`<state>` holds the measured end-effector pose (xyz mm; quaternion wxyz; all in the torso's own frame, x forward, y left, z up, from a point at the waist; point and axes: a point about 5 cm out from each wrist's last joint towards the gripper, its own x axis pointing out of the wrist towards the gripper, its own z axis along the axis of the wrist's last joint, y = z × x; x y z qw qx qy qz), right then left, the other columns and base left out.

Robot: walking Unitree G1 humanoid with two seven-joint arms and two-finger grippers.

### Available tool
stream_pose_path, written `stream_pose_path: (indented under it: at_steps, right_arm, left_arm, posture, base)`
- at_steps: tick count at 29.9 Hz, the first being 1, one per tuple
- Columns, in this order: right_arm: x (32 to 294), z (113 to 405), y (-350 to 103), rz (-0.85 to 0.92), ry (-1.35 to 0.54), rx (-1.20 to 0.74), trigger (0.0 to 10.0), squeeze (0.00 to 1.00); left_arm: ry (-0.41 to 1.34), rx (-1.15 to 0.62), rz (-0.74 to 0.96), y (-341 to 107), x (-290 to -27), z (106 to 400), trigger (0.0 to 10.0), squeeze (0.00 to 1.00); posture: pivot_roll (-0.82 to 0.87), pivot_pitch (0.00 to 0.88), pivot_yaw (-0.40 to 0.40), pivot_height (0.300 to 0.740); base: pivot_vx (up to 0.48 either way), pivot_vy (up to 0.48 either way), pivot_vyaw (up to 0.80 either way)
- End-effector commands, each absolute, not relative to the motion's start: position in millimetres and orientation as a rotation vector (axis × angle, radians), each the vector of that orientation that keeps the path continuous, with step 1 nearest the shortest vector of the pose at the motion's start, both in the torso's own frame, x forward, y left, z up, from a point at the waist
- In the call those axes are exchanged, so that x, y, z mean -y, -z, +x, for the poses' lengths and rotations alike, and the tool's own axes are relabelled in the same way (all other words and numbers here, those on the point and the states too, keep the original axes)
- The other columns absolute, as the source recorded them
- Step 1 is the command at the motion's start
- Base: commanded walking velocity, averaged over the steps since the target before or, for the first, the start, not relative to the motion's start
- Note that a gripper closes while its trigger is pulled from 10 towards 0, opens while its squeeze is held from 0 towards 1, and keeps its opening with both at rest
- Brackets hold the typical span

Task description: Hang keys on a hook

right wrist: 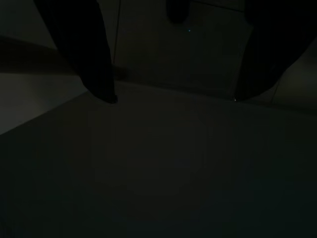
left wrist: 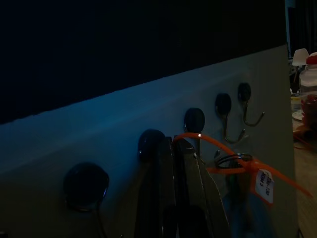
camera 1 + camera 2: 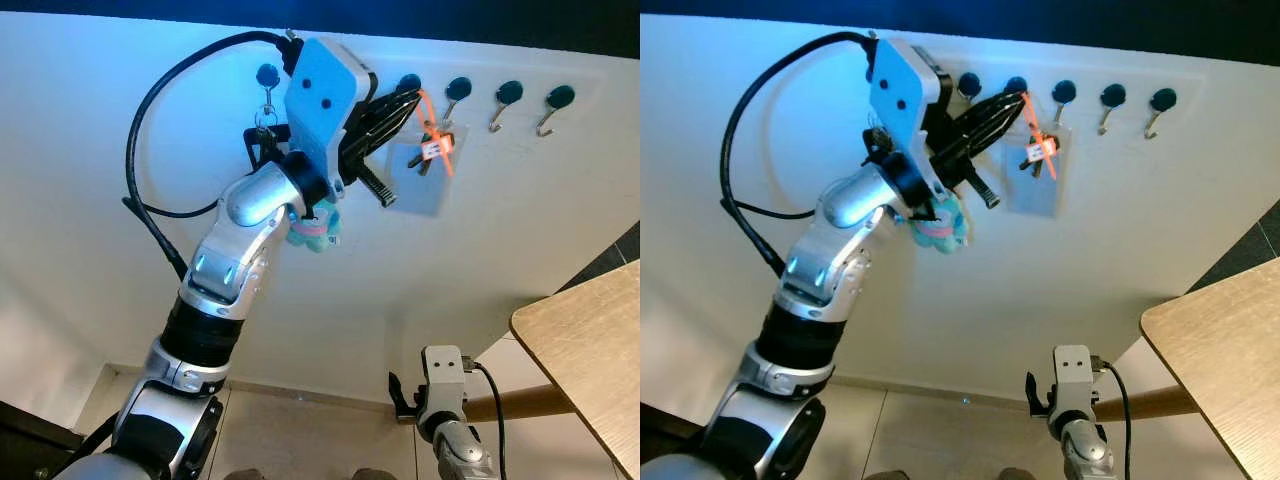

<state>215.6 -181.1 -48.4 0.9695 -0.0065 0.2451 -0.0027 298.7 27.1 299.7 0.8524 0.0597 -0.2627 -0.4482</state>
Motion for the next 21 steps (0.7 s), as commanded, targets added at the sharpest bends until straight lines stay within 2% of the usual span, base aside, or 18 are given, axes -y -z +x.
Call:
stream_pose_path:
  at_steps: [1,9,21]
  right_arm:
    - [181,214,49,-0.008,0.012,-0.495,10.0,0.0]
    - [180,214,49,-0.008,0.012,-0.494,10.0,0.0]
    - [181,215,49,-0.013,0.011,-0.493,10.0,0.0]
  left_arm:
    - [0.948,0.559,0.15,-296,-19,299,10.0,0.0]
    - [0.943,0.557,0.218,-288,-24,302,10.0,0.0]
    - [0.876,0.545,0.283,-280,-45,316,10.0,0.0]
  posture:
    - [0.06,0.074,-0.006,0.74]
    - [0.06,0.076,-0.008,0.74]
    - [0.05,0.076,-0.011,0.74]
  base:
    - [0.0,0.0,0.0]
    - [0.0,0.0,0.0]
    - [0.0,0.0,0.0]
